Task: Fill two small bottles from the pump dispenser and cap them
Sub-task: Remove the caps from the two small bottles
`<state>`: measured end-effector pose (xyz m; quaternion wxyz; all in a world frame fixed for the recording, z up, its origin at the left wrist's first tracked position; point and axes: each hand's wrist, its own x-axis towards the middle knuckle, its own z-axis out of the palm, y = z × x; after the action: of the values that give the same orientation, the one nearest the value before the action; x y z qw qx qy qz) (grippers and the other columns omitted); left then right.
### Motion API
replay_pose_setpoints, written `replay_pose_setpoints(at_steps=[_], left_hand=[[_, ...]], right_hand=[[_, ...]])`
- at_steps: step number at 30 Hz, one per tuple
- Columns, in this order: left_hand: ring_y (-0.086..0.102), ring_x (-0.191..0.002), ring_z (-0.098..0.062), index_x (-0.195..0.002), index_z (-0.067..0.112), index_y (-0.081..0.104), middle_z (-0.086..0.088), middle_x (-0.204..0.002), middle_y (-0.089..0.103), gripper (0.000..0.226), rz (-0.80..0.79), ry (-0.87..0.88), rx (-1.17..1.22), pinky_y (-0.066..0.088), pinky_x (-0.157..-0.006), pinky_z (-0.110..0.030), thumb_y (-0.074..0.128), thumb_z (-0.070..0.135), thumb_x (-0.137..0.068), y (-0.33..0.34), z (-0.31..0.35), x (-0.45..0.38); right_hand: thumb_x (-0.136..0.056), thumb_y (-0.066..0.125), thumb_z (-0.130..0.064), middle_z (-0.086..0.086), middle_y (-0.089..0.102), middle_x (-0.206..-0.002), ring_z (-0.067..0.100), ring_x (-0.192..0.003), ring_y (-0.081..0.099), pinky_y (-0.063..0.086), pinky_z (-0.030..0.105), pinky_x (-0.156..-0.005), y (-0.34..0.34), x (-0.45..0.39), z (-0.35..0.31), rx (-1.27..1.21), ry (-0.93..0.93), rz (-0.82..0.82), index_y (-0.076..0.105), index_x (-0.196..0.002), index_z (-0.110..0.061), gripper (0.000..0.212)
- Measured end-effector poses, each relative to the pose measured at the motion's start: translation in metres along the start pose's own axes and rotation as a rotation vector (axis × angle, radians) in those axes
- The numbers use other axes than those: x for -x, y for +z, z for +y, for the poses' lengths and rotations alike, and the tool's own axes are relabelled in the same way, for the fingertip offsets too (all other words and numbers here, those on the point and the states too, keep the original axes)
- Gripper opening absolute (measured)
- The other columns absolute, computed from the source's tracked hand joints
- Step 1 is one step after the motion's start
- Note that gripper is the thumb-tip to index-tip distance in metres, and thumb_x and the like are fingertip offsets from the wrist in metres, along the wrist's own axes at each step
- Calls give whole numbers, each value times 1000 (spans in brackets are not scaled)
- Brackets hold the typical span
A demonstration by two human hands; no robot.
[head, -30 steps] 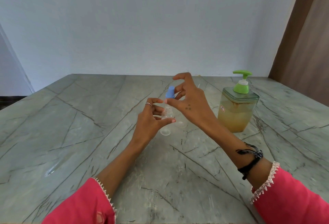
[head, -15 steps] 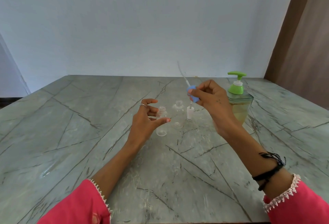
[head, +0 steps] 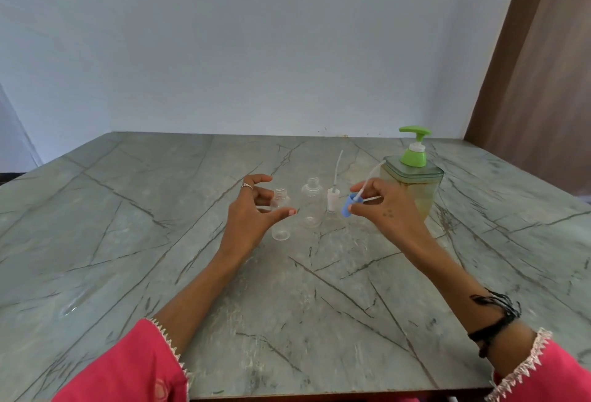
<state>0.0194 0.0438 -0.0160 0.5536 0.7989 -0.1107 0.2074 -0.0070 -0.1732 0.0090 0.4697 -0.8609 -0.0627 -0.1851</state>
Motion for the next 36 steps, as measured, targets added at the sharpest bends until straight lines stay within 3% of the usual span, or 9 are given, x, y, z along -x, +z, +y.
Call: replay_pose_setpoints(at_steps=[4, 10, 17, 21, 24, 28, 36], left_hand=[[55, -80, -1, -114, 28, 41, 14, -87, 53, 61, 0, -2, 9, 42, -65, -8, 80, 23, -67, -1, 1, 1], [54, -81, 1, -112, 31, 40, 16, -88, 52, 60, 8, -1, -3, 41, -64, -7, 80, 23, -68, -2, -1, 2], [56, -84, -3, -113, 30, 40, 6, -99, 55, 61, 16, -11, -5, 41, -65, -8, 80, 24, -68, -2, -2, 1], [56, -87, -9, -114, 29, 40, 4, -101, 55, 60, 18, -20, -2, 41, -66, -8, 80, 23, -69, -1, -2, 0], [56, -92, -14, -116, 26, 41, 2, -103, 54, 60, 22, -22, -7, 42, -67, -8, 79, 23, -69, 0, -2, -1], [55, -92, -14, -119, 24, 42, 3, -104, 54, 61, 24, -29, -15, 41, -67, -8, 79, 23, -70, 0, -2, 0], [56, -92, -14, -121, 21, 42, 2, -103, 55, 63, 22, -26, -8, 42, -68, -10, 79, 22, -69, -1, -2, 0]], right_hand=[[-83, 70, -10, -4, 65, -88, 13, -80, 62, 43, 15, -64, 7, -4, 10, 112, 5, -56, 67, -97, -10, 15], [-85, 66, -9, -17, 56, -77, -7, -65, 55, 40, 3, -54, 18, -9, 19, 136, 1, -82, 61, -104, -10, 19], [-87, 65, -11, -18, 55, -72, -4, -60, 53, 39, 4, -53, 22, -16, 25, 158, 4, -89, 58, -102, -11, 16], [-88, 65, -15, -10, 58, -82, -3, -63, 54, 38, 4, -56, 22, -17, 26, 177, 4, -97, 55, -99, -17, 16], [-85, 69, -19, -6, 56, -95, 9, -77, 58, 43, 20, -66, 23, -18, 27, 214, 18, -113, 58, -109, -15, 27], [-84, 71, -23, -5, 54, -99, 13, -87, 56, 43, 23, -75, 23, -19, 29, 232, 29, -123, 58, -114, -15, 35], [-86, 66, -18, 7, 72, -94, 14, -82, 61, 42, 17, -66, 22, -20, 29, 231, 12, -137, 66, -104, -8, 20]])
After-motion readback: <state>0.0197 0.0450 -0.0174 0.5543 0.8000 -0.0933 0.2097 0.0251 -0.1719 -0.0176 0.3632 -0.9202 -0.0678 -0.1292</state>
